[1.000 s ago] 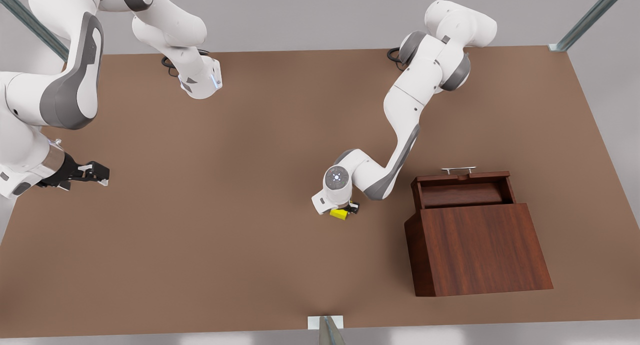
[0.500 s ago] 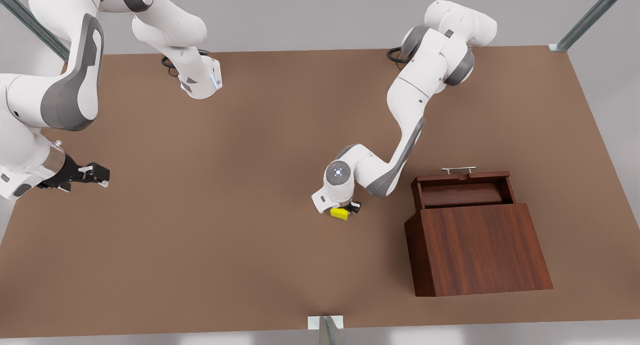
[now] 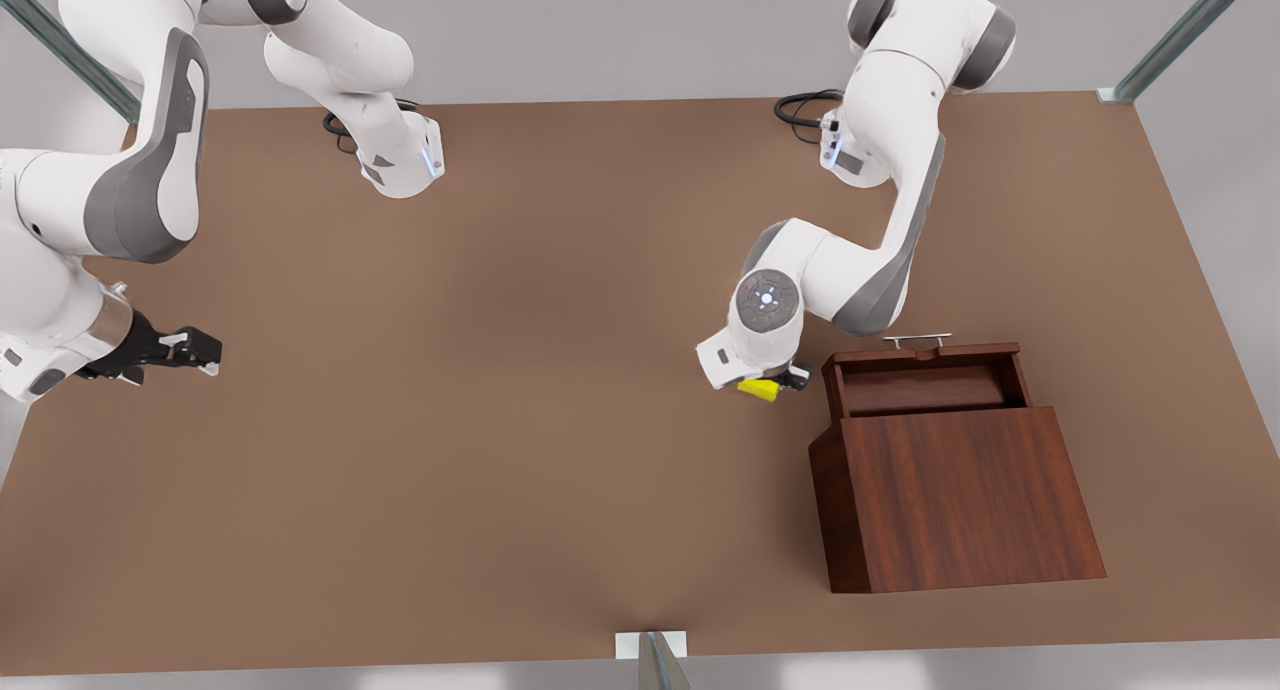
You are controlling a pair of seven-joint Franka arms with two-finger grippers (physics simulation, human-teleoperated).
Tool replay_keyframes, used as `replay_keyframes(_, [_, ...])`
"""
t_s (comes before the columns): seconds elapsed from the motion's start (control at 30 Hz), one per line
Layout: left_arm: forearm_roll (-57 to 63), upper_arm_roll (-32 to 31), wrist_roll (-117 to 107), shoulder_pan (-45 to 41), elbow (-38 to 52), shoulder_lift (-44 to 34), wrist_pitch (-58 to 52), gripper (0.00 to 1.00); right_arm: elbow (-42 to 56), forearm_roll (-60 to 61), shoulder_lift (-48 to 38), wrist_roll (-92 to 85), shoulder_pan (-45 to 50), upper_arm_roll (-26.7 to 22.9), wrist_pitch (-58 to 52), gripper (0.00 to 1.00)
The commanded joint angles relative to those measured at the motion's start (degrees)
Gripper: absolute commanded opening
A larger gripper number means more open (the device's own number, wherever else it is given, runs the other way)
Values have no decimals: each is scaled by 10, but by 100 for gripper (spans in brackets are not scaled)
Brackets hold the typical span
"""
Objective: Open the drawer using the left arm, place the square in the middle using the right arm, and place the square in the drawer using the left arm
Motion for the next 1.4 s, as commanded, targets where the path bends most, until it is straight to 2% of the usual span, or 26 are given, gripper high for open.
replay_keyframes(0.0, [-28, 5, 3, 0, -14, -8, 2, 74, -1, 0, 0, 0, 0, 1, 0, 100])
replay_keyframes(0.13, [-38, 58, 46, -1, -70, -48, 2, 74, 0, 0, 0, 0, 1, 0, 0, 100])
replay_keyframes(0.5, [-71, 181, 174, -1, -107, -70, -1, 74, -1, 0, 0, 0, 1, 0, 8, 100])
replay_keyframes(0.6, [-71, 200, 183, -2, -128, -78, -3, 75, -1, 0, 0, 0, 1, 0, 7, 100])
replay_keyframes(0.87, [-78, 201, 179, -2, -131, -64, 13, 76, -1, 0, 0, 0, 0, 0, 8, 100])
replay_keyframes(0.9, [-77, 201, 178, -2, -131, -64, 14, 84, -1, 0, 0, 0, 0, 0, 8, 100])
replay_keyframes(0.93, [-77, 201, 177, -2, -131, -66, 10, 100, -1, 0, 0, 0, 0, 0, 8, 100])
replay_keyframes(1.03, [-80, 198, 97, -3, -122, -71, -10, 100, 0, 0, 1, 0, 1, 0, 8, 100])
replay_keyframes(1.1, [-120, 201, 71, -2, -74, -71, -62, 100, -1, 0, 1, 0, 1, 1, 8, 100])
replay_keyframes(1.23, [-118, 205, -1, -1, 6, -80, -87, 100, 0, 0, 3, 0, 1, 1, 8, 100])
replay_keyframes(1.27, [-112, 195, -9, 10, 16, -91, -95, 100, 0, 0, 3, 0, 2, 1, 8, 100])
replay_keyframes(1.33, [-49, 30, -11, 145, -3, -132, -91, 100, 0, 0, 3, 0, 2, 1, 8, 100])
replay_keyframes(1.37, [-36, -20, -9, 197, -36, -162, -88, 100, 0, 0, 3, 0, 2, 1, 8, 100])
